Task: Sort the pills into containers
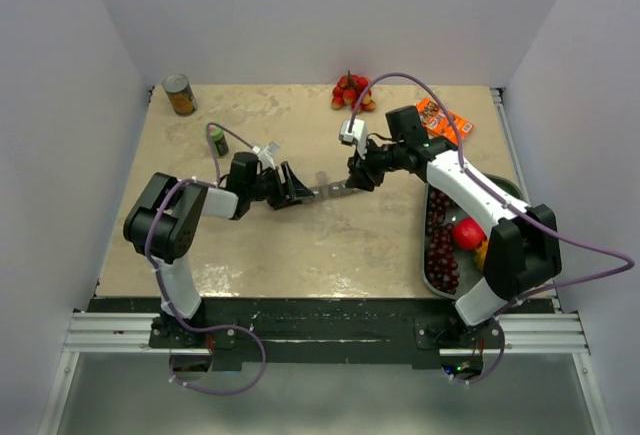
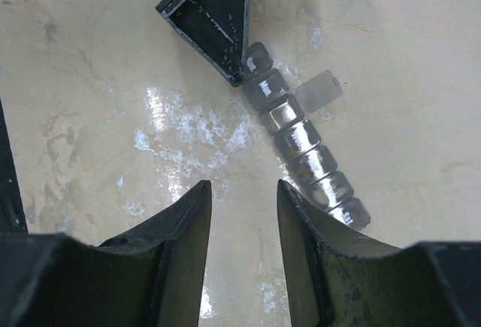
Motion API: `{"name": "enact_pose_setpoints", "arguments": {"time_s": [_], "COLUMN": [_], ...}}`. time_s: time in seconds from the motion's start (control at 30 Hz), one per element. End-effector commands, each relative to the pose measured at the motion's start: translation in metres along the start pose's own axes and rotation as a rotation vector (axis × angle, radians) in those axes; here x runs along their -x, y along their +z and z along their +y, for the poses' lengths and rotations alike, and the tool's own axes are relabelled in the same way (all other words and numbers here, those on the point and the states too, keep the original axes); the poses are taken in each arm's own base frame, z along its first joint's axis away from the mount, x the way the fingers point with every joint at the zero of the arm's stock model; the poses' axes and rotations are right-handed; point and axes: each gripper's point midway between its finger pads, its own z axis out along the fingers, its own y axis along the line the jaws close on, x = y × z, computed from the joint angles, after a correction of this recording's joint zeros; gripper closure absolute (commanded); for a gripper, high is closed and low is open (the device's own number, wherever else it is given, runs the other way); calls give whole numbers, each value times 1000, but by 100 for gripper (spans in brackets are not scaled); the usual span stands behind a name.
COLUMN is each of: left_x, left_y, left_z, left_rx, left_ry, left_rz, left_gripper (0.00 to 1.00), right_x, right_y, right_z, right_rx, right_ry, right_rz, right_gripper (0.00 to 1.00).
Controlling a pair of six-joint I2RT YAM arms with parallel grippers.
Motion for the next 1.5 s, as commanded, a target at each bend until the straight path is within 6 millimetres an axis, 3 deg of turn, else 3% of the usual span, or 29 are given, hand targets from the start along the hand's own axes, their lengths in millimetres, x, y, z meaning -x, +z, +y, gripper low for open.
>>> {"name": "enact_pose_setpoints", "arguments": {"time_s": [0.0, 0.17, 0.27, 0.37, 0.4, 0.43, 0.5, 0.6, 0.63, 0.67, 0.73, 0.77, 0.8, 0.87, 0.93, 0.97, 1.0, 1.03, 1.07, 1.1, 1.17, 1.2, 1.27, 1.47], "left_x": [24, 45, 62, 80, 91, 100, 121, 154, 157, 173, 182, 197, 200, 219, 227, 241, 242, 254, 257, 253, 268, 264, 272, 277], "left_y": [-1, -19, -38, -61, -75, -86, -111, -152, -161, -178, -187, -199, -195, -202, -194, -195, -185, -184, -181, -170, -169, -163, -158, -151], "left_z": [12, 22, 16, -4, -20, -18, -34, -25, -16, -6, 15, 20, 34, 38, 56, 52, 66, 62, 67, 84, 85, 100, 108, 113], "left_rx": [72, 170, 238, 265, 262, 317, 355, 503, 535, 566, 618, 653, 683, 732, 782, 789, 810, 819, 828, 849, 872, 901, 922, 926], "left_ry": [55, 117, 193, 294, 337, 378, 441, 456, 431, 398, 353, 337, 321, 328, 338, 355, 347, 365, 367, 354, 371, 356, 363, 370], "left_rz": [-34, -72, -120, -191, -242, -284, -380, -511, -510, -552, -549, -578, -555, -574, -539, -554, -517, -510, -493, -440, -441, -401, -383, -351], "left_gripper": [29, 25, 25, 25, 24, 23, 20, 7, 6, 5, 5, 5, 5, 5, 7, 8, 9, 12, 14, 15, 19, 21, 22, 37], "right_x": [19, 21, 21, 23, 23, 21, 25, 24, 24, 24, 25, 25, 25, 26, 25, 25, 24, 24, 23, 23, 21, 21, 19, 16], "right_y": [-12, -18, -21, -24, -25, -24, -27, -30, -31, -32, -31, -32, -31, -32, -30, -30, -30, -29, -29, -29, -27, -27, -25, -22], "right_z": [3, 2, 2, 2, 2, 3, 3, 3, 3, 2, 2, 3, 3, 3, 4, 4, 4, 4, 3, 4, 4, 4, 4, 3], "right_rx": [16, 15, 10, 7, 6, 9, 2, -10, -15, -18, -14, -11, -11, -12, -5, -6, -5, -3, -6, -2, 3, 4, 10, 20], "right_ry": [-16, -16, -19, -27, -29, -31, -47, -51, -48, -44, -43, -40, -41, -38, -34, -31, -27, -28, -26, -25, -22, -21, -17, -11], "right_rz": [-93, -112, -117, -129, -131, -133, -153, -173, -177, -183, -186, -189, -190, -196, -196, -197, -195, -195, -195, -195, -191, -191, -187, -178], "right_gripper": [56, 55, 53, 53, 52, 50, 46, 34, 32, 30, 28, 27, 26, 25, 24, 23, 23, 23, 23, 23, 23, 23, 22, 22]}}
